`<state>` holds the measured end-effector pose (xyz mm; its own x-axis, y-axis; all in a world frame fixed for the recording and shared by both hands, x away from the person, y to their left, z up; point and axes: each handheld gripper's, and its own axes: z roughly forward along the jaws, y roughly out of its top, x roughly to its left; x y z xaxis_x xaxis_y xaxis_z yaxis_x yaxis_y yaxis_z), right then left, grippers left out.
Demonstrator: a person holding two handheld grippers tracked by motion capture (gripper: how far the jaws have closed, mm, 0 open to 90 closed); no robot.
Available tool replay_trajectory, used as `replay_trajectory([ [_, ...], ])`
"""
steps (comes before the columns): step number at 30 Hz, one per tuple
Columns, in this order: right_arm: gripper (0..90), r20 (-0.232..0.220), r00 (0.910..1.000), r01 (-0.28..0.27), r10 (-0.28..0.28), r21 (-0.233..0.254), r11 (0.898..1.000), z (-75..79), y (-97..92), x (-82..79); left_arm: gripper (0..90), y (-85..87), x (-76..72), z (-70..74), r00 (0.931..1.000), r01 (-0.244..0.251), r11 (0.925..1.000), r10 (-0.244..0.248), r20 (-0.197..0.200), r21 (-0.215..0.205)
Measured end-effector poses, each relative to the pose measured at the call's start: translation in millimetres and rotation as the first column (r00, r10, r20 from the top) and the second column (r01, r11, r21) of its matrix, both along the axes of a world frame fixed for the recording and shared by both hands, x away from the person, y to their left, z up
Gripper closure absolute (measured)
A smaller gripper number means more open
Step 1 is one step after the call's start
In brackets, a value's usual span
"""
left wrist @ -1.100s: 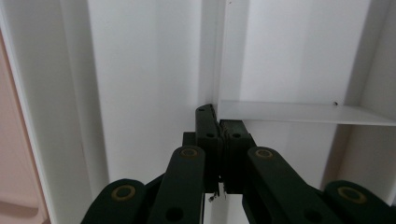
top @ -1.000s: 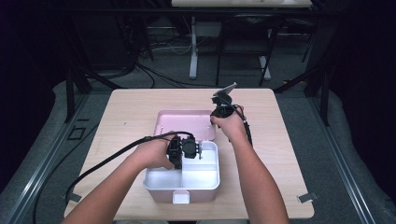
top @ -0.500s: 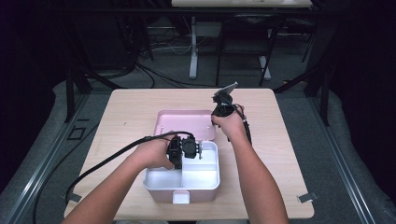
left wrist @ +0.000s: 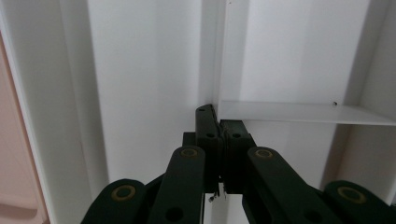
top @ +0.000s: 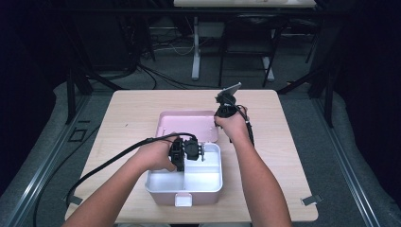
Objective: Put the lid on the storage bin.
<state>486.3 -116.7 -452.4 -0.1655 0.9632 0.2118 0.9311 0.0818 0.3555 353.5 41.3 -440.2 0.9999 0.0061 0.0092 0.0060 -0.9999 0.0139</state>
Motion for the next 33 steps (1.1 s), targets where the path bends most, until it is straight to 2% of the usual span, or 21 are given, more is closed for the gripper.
replay_trajectory([
  [9, 86.2, 0.024, 0.9997, 0.0, 0.0, -0.011, 1.0, 9.4, 2.1, -2.8, 88.3, 0.0, -0.3, -0.1, 1.0, 0.002, 1.0, -0.002, 0.002, 0.001],
  [33, 87.7, 0.091, 0.9959, -0.004, 0.004, 0.004, 1.0, 27.3, 0.9, -12.3, 88.3, -0.2, 0.5, 0.1, 1.0, 0.003, 1.0, -0.003, -0.005, 0.002],
])
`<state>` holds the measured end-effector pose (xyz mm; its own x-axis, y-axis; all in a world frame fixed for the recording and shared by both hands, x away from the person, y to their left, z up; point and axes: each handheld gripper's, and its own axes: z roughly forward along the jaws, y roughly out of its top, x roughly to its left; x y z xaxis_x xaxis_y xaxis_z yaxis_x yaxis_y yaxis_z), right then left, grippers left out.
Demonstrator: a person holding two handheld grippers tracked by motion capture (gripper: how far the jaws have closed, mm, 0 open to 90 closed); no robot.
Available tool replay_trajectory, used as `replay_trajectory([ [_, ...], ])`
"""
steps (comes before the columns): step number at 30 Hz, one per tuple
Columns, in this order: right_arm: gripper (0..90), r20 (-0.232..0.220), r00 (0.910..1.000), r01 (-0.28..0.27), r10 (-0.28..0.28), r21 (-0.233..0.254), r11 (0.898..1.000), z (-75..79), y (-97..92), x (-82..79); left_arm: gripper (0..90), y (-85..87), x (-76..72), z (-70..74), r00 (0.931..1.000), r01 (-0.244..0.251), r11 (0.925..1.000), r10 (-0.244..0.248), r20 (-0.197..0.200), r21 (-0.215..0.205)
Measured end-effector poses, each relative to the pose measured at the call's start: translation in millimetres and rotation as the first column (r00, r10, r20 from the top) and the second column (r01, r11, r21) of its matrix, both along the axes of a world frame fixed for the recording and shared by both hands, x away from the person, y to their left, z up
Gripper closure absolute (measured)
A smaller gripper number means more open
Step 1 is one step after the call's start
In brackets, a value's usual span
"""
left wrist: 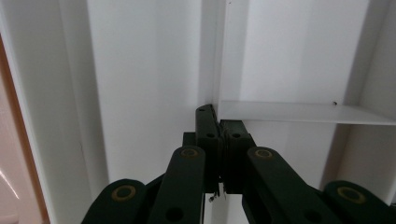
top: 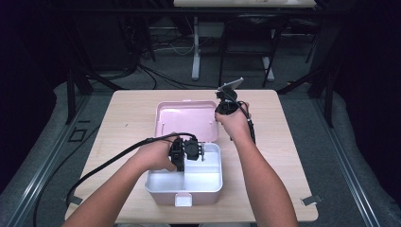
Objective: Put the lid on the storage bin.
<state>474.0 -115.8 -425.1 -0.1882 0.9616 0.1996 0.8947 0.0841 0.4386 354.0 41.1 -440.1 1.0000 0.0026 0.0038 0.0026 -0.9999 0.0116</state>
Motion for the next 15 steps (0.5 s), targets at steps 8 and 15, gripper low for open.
replay_trajectory([
  [8, 88.0, 0.035, 0.9993, -0.012, 0.012, -0.006, 1.0, 4.3, 0.0, -4.9, 88.3, 0.0, 0.0, 0.0, 1.0, 0.0, 1.0, 0.0, 0.0, 0.0],
  [15, 88.2, 0.07, 0.9975, -0.015, 0.015, 0.002, 1.0, 10.7, -1.1, -11.6, 88.3, 0.1, -0.1, -0.1, 1.0, -0.001, 1.0, 0.001, 0.0, -0.001],
])
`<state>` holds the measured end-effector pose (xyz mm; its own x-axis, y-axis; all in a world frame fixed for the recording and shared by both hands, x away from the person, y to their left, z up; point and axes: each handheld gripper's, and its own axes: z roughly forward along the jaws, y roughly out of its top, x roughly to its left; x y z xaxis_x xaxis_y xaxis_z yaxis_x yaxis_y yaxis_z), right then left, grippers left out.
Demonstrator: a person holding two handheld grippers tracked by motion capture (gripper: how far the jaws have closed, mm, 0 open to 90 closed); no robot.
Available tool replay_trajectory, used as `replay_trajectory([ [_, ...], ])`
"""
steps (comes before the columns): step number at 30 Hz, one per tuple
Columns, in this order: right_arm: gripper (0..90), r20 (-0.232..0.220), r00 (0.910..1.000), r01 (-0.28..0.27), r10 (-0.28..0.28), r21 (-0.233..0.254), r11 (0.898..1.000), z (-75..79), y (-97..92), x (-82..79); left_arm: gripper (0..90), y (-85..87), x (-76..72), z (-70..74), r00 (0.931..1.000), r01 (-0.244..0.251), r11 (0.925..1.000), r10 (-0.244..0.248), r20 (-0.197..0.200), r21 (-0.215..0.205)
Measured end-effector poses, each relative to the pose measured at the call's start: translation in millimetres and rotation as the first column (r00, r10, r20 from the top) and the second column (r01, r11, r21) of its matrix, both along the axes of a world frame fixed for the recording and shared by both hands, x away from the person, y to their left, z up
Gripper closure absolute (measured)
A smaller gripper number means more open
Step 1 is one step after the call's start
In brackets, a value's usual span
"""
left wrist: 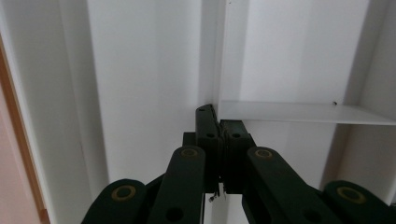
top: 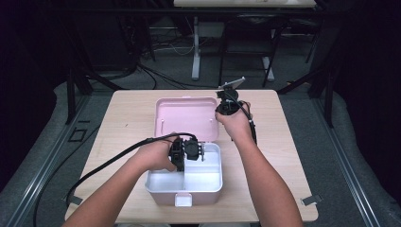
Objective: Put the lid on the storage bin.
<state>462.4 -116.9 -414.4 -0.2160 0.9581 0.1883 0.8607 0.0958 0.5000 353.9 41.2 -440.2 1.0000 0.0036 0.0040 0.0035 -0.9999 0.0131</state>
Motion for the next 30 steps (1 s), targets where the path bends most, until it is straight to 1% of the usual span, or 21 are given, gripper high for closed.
replay_trajectory([
  [11, 88.4, 0.074, 0.997, -0.021, 0.021, 0.005, 1.0, 8.7, -2.5, -13.8, 88.3, 0.0, 0.2, 0.1, 1.0, 0.001, 1.0, -0.001, 0.0, 0.001],
  [23, 88.6, 0.116, 0.9924, -0.042, 0.041, 0.007, 0.999, 18.9, -4.1, -28.1, 88.3, 0.0, 0.5, 0.1, 1.0, 0.0, 1.0, 0.0, -0.002, 0.001],
  [30, 88.6, 0.146, 0.9881, -0.051, 0.049, 0.011, 0.999, 22.4, -5.2, -36.1, 88.4, 0.1, 0.2, 0.0, 1.0, -0.006, 1.0, 0.006, -0.003, 0.002],
])
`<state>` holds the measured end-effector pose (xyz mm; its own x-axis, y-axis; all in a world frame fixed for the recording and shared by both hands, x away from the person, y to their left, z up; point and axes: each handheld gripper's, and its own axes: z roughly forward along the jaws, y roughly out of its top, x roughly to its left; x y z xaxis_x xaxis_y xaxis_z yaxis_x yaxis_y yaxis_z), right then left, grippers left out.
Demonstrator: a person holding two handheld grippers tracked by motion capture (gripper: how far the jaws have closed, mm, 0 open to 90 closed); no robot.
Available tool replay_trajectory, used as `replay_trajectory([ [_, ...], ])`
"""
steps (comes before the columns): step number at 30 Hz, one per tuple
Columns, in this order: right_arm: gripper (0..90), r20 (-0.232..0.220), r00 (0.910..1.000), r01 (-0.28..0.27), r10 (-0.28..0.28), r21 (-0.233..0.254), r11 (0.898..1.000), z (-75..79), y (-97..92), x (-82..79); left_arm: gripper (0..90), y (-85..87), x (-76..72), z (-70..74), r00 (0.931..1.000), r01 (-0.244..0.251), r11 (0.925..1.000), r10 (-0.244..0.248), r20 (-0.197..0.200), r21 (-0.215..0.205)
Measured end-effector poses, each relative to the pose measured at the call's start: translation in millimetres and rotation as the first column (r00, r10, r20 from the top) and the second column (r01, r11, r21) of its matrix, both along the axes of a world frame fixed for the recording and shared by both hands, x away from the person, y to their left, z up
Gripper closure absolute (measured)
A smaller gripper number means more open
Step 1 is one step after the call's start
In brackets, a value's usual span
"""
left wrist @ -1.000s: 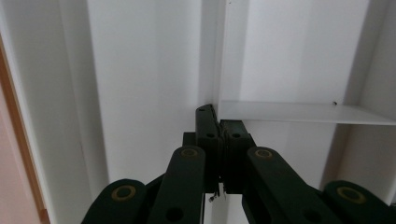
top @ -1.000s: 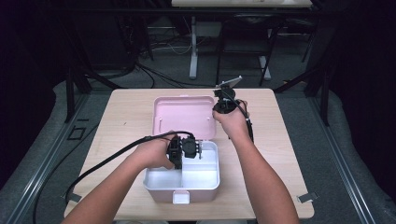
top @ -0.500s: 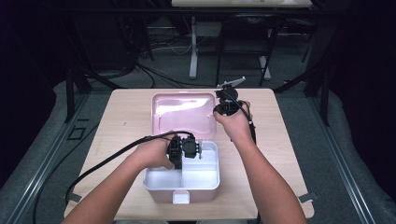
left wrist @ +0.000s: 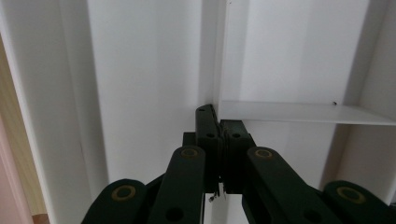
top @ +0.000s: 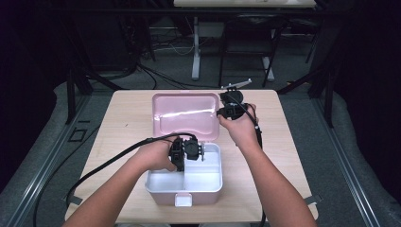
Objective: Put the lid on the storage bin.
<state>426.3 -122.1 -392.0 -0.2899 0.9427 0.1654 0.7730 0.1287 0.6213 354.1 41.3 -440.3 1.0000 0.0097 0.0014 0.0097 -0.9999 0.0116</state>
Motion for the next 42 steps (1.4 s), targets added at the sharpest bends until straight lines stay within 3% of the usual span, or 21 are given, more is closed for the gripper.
replay_trajectory([
  [16, 88.7, 0.068, 0.9977, -0.009, 0.007, 0.028, 1.0, 1.9, -3.4, -17.3, 88.3, 0.3, -0.2, -0.2, 1.0, 0.004, 1.0, -0.004, 0.006, 0.001],
  [22, 88.6, 0.125, 0.9917, -0.037, 0.032, 0.04, 0.998, 1.0, -5.5, -28.1, 88.4, 0.4, -0.4, -0.1, 1.0, 0.004, 1.0, -0.004, 0.004, 0.003],
  [29, 88.6, 0.199, 0.98, -0.016, 0.014, 0.012, 1.0, -0.2, -4.5, -40.8, 88.3, 0.7, -1.2, -0.3, 1.0, 0.0, 1.0, 0.0, 0.009, -0.003],
  [33, 88.7, 0.21, 0.9773, -0.037, 0.03, 0.03, 0.999, -0.8, -5.7, -44.5, 88.3, 1.2, -1.8, -0.5, 0.9999, -0.001, 1.0, 0.001, 0.013, -0.008],
  [39, 88.6, 0.223, 0.9745, -0.033, 0.027, 0.021, 0.999, -0.1, -4.7, -48.6, 87.5, 1.2, -4.3, 0.0, 0.9989, -0.029, 0.9996, 0.029, 0.036, -0.006],
  [42, 88.6, 0.242, 0.9704, -0.003, 0.002, 0.005, 1.0, -1.2, -3.5, -49.9, 87.1, 1.6, -5.7, 0.4, 0.9984, -0.037, 0.9993, 0.038, 0.042, -0.005],
])
